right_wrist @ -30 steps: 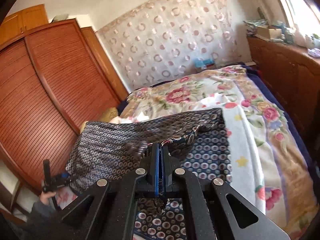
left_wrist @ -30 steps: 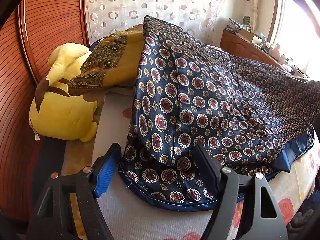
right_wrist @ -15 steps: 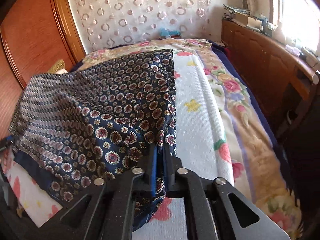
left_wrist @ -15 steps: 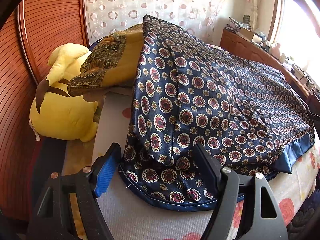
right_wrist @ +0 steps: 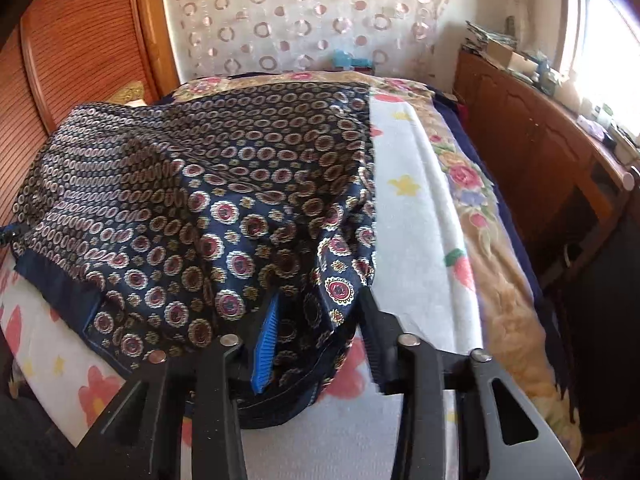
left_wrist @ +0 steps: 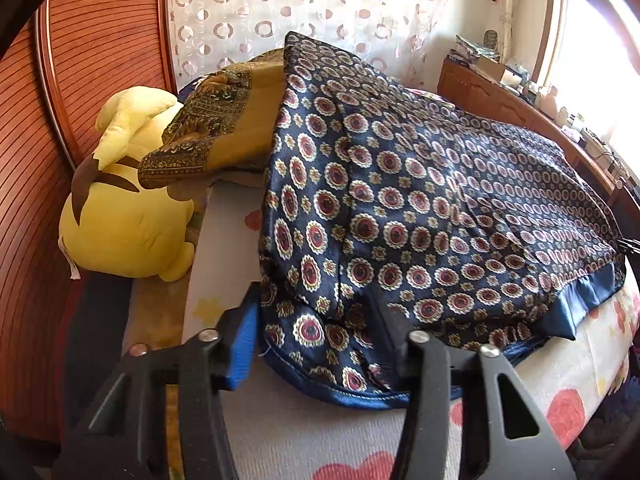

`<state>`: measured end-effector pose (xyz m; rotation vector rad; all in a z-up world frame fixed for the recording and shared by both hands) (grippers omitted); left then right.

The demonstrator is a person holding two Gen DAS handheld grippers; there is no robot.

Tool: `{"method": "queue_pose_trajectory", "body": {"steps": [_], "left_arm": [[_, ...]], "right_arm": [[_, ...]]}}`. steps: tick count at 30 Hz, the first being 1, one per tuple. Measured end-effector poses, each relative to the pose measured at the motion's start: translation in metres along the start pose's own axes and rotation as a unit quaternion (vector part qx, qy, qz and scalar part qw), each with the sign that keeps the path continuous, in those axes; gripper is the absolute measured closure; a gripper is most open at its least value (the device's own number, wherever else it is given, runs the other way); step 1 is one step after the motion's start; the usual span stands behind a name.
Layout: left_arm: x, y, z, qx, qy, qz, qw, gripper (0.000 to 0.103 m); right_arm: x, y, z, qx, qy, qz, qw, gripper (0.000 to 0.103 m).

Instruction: Fold small clothes

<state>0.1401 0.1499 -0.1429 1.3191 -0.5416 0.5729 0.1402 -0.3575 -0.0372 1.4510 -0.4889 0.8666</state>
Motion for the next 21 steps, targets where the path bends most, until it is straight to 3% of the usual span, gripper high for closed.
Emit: {"method": "queue_pose_trajectory", "body": {"steps": [1,4,7,12,16,21], "left_arm": [[0.000,0.000,0.001,-0.003,0.000,0.000,1.0000,0.061],[0.001,0.001,0.002,-0.011,0.005,0.001,0.9999,0.074],[0.001,0.004,0.001,-0.029,0.020,0.007,0.9994,0.084],[0.006,0.009,-0.001,-0.033,0.036,0.022,0.9986,0.084],[0.010,0.006,-0.010,-0.030,0.058,0.022,0.9976,0.076],[0.012,-0.001,-0.014,-0.047,0.072,0.021,0.9961,0.079]], "right_arm": [[-0.003,0.006,0.002,0.012,0.000,0.001,1.000,0.092],[-0.004,0.008,0.004,0.050,-0.011,0.002,0.999,0.096],[-0.003,0.010,0.013,0.057,-0.025,0.024,0.998,0.098],[-0.011,0.031,0.021,0.056,-0.038,0.049,0.996,0.098],[-0.018,0.033,0.021,0.051,-0.034,0.047,0.997,0.098],[-0.008,0.025,0.009,0.053,-0.037,0.046,0.997,0.098]]}}
Point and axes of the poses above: each gripper's, at about its wrist camera, not at the fingertips, and y roughly against the way its jaws point, z to its right, x to its top, the point moved 4 cm from there along -y, roughly the way its jaws point, and after that the axes turned 7 degrees about -x, right-handed, at the moved point
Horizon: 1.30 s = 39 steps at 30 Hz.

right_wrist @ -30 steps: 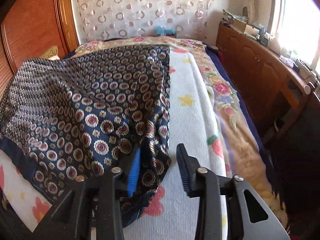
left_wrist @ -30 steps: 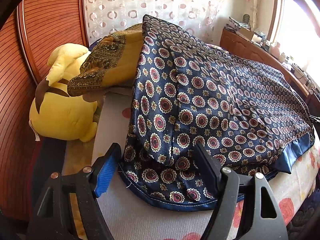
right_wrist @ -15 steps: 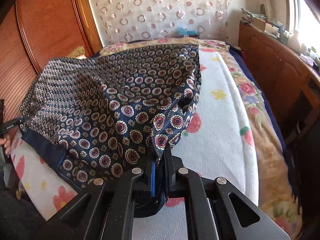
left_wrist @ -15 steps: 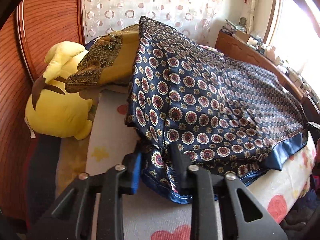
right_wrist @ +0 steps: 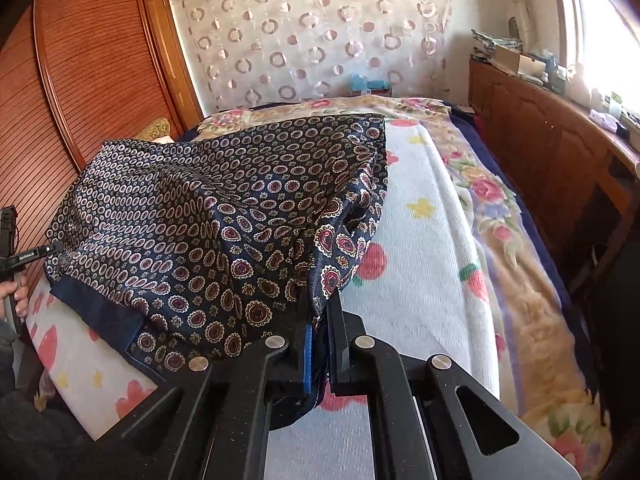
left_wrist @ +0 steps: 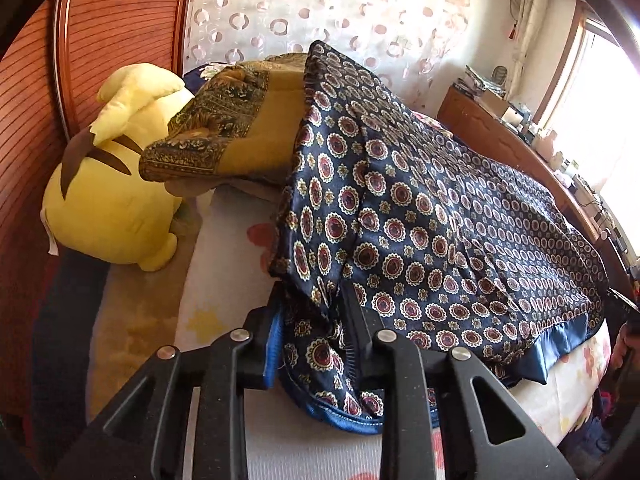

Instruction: Fold small clothes

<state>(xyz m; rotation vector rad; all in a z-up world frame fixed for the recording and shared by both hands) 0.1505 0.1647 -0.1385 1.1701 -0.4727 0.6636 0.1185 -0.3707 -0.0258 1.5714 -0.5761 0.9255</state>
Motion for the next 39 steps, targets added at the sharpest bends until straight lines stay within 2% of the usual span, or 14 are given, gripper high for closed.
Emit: {"method": "queue_pose_trajectory", "body": {"steps": [1,2,5,10,13,18,21,23,24,26,29,32,39], "left_arm": [[-0.001,0.000,0.001,-0.004,-0.003,-0.001,1.0000,0.091],[-0.002,0.000,0.004,-0.008,-0.006,0.001,1.0000,0.097],[-0.001,0.013,0.012,-0.004,-0.017,0.020,0.9996,0.098],[0.005,0.063,0.033,-0.024,-0.021,0.082,0.9961,0.099],[0.006,0.087,0.045,-0.031,-0.030,0.101,0.9939,0.099],[0.001,0.094,0.060,-0.029,-0.051,0.098,0.9935,0.099],[0.005,0.089,0.074,-0.032,-0.067,0.098,0.9924,0.099],[0.010,0.086,0.084,-0.039,-0.077,0.097,0.9915,0.099],[0.013,0.083,0.093,-0.045,-0.084,0.097,0.9907,0.099],[0.020,0.079,0.114,-0.060,-0.101,0.097,0.9883,0.099],[0.034,0.070,0.152,-0.086,-0.130,0.098,0.9829,0.099],[0.045,0.055,0.198,-0.116,-0.162,0.094,0.9755,0.099],[0.048,0.030,0.288,-0.181,-0.217,0.064,0.9571,0.099]], "right_arm": [[-0.001,0.001,0.000,0.001,-0.001,0.001,1.000,0.098],[0.001,0.003,0.002,0.002,-0.002,0.003,1.000,0.098],[0.002,0.008,0.006,0.005,-0.010,0.011,1.000,0.098],[0.000,0.026,0.011,0.012,-0.022,0.027,0.999,0.098],[-0.007,0.038,0.009,0.019,-0.022,0.031,0.999,0.098],[-0.026,0.042,0.011,0.022,-0.022,0.015,0.999,0.098],[-0.030,0.036,0.015,-0.003,-0.016,0.000,1.000,0.096],[-0.029,0.033,0.016,-0.018,-0.013,-0.005,1.000,0.090],[-0.027,0.033,0.016,-0.029,-0.013,-0.004,0.999,0.088],[-0.020,0.036,0.014,-0.043,-0.010,0.005,0.999,0.077],[-0.014,0.040,0.008,-0.056,-0.005,0.021,0.998,0.065],[-0.011,0.043,0.003,-0.061,-0.004,0.037,0.997,0.064],[-0.023,0.038,-0.009,-0.037,-0.006,0.052,0.998,0.063]]}}
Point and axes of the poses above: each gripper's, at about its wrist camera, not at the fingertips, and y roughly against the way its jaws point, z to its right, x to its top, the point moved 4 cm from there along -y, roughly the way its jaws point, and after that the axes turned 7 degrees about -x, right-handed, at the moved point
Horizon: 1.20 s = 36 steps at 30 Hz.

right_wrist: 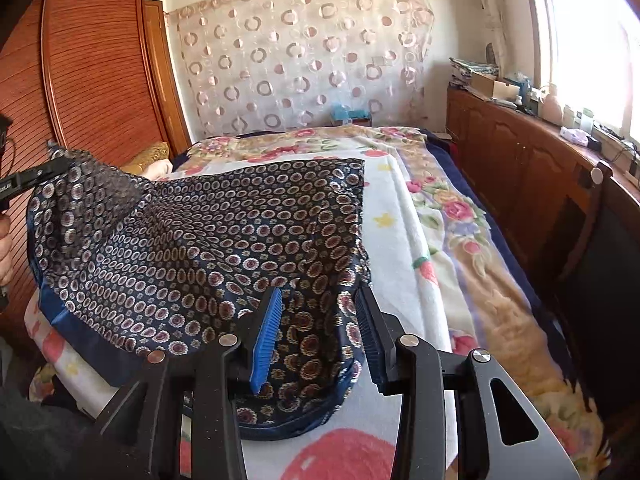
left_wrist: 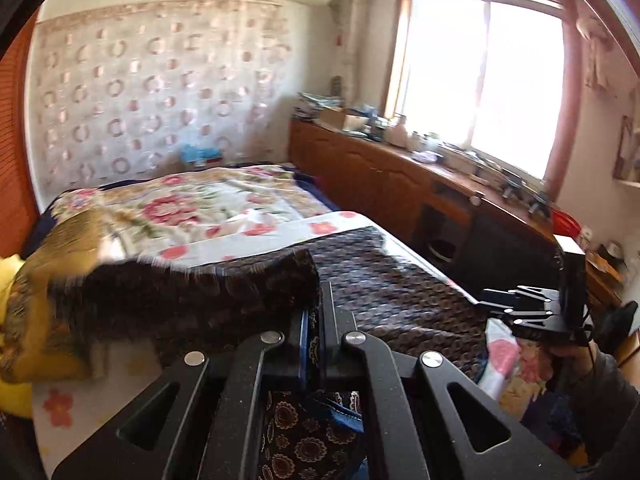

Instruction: Fold small clothes

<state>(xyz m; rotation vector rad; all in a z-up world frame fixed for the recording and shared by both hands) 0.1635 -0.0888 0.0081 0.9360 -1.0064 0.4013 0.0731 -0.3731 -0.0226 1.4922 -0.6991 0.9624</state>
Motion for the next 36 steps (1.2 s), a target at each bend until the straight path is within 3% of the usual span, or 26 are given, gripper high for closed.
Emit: {"method": "queue_pose_trajectory", "body": {"steps": [6,10,12,14,16,24,29,36], "left_arm": [[0.011,-0.028,0.043,-0.038,-0.031,-0.028,0.9984,0.098],[0.002,-0.028,0.045,-0.047,-0.035,-0.035,0.9977,0.064],[-0.001,-0.029,0.044,-0.046,-0.031,-0.038,0.9978,0.056],[-0.004,-0.026,0.040,-0.037,-0.027,-0.037,0.9983,0.038],[-0.008,-0.017,0.033,-0.024,-0.026,-0.031,0.9989,0.028],[-0.034,0.004,-0.003,0.029,0.003,-0.020,0.9994,0.027],[-0.049,0.011,-0.023,0.051,0.021,-0.023,0.9982,0.027],[-0.060,0.013,-0.038,0.070,0.034,-0.025,0.9966,0.027]], "right_arm": [[-0.006,0.003,-0.002,0.011,0.001,0.005,1.000,0.063],[-0.008,0.003,-0.006,0.019,0.006,0.003,1.000,0.062],[-0.006,0.001,-0.010,0.021,0.009,0.002,1.000,0.062],[-0.003,0.000,-0.013,0.025,0.011,0.003,1.000,0.062],[0.000,-0.001,-0.018,0.030,0.014,0.006,0.999,0.062],[0.013,-0.022,-0.054,0.056,0.059,0.007,0.997,0.059],[0.012,-0.050,-0.080,0.071,0.102,-0.017,0.992,0.052],[0.010,-0.097,-0.089,0.028,0.165,-0.056,0.984,0.052]]}}
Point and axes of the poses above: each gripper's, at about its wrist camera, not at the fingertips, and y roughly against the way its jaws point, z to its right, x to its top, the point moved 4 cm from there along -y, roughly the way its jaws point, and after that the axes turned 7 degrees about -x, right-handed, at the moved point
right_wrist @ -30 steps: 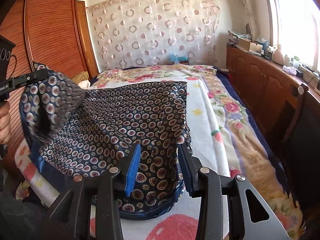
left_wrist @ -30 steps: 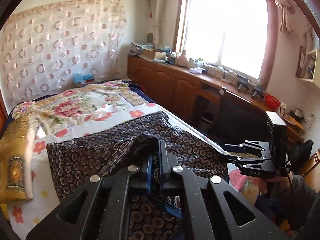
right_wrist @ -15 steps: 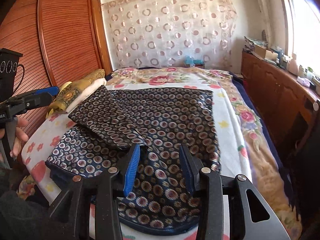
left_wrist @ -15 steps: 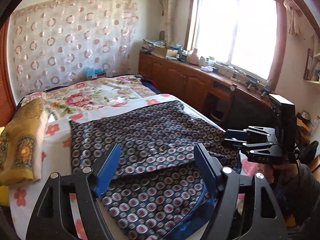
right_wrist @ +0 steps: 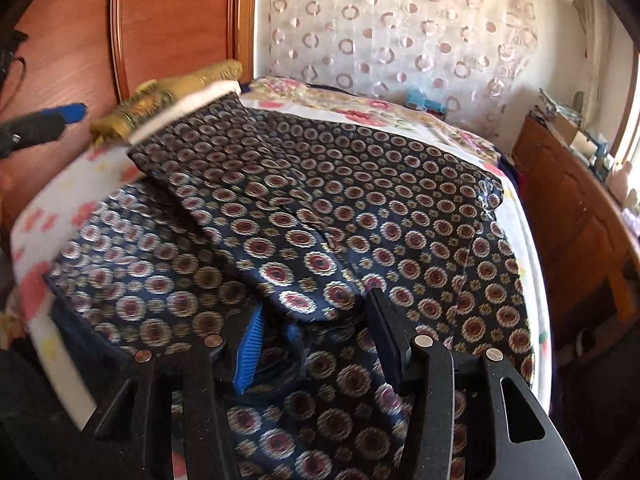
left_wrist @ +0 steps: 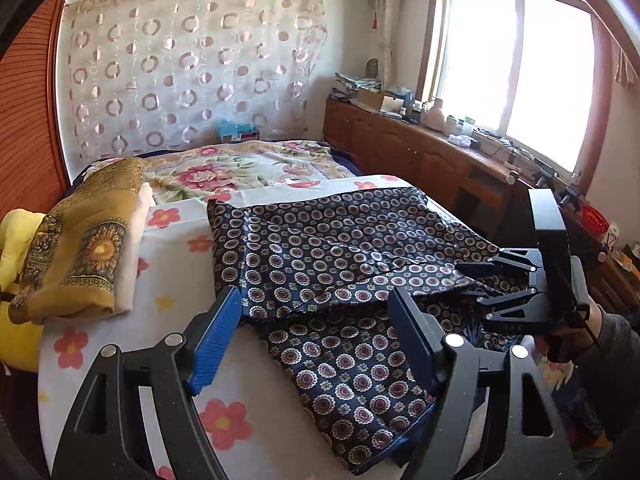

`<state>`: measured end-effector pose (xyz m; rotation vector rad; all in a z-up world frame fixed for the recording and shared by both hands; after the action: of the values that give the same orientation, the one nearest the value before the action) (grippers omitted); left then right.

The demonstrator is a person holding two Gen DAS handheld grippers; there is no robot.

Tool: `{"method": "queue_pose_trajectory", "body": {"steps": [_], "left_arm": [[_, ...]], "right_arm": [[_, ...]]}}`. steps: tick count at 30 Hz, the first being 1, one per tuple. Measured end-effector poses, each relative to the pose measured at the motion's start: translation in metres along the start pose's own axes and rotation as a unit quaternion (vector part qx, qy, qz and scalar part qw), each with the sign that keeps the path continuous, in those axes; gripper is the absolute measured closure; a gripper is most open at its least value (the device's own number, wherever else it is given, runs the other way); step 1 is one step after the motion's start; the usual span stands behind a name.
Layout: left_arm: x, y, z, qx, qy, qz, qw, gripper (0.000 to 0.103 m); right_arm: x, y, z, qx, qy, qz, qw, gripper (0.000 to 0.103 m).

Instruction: Fold small clothes

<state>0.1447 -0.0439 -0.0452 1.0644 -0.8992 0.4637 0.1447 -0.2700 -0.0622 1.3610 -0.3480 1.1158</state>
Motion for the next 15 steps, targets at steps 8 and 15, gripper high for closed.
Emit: {"method": "queue_pose_trajectory", "body": {"steps": [8,15], "left_arm": [[-0.003,-0.001,-0.004,0.003,0.001,0.000,1.0000,0.027],[-0.006,0.001,-0.009,0.007,0.009,0.004,0.9999,0.027]], "right_arm": [[0.027,-0.027,-0.008,0.020,0.006,0.002,1.000,0.062],[0.037,-0.015,-0.025,0.060,0.019,0.039,0.997,0.100]]}}
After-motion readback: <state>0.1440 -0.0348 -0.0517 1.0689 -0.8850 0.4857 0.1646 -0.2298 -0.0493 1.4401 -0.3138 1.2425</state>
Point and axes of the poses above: each gripper's, at about its wrist camera, not at the fingertips, and y roughly against the way its jaws point, z to its right, x to its top, the point moved 4 cm from there along -y, roughly the way its jaws point, and after that the axes turned 7 degrees about -x, right-handed, at the moved point
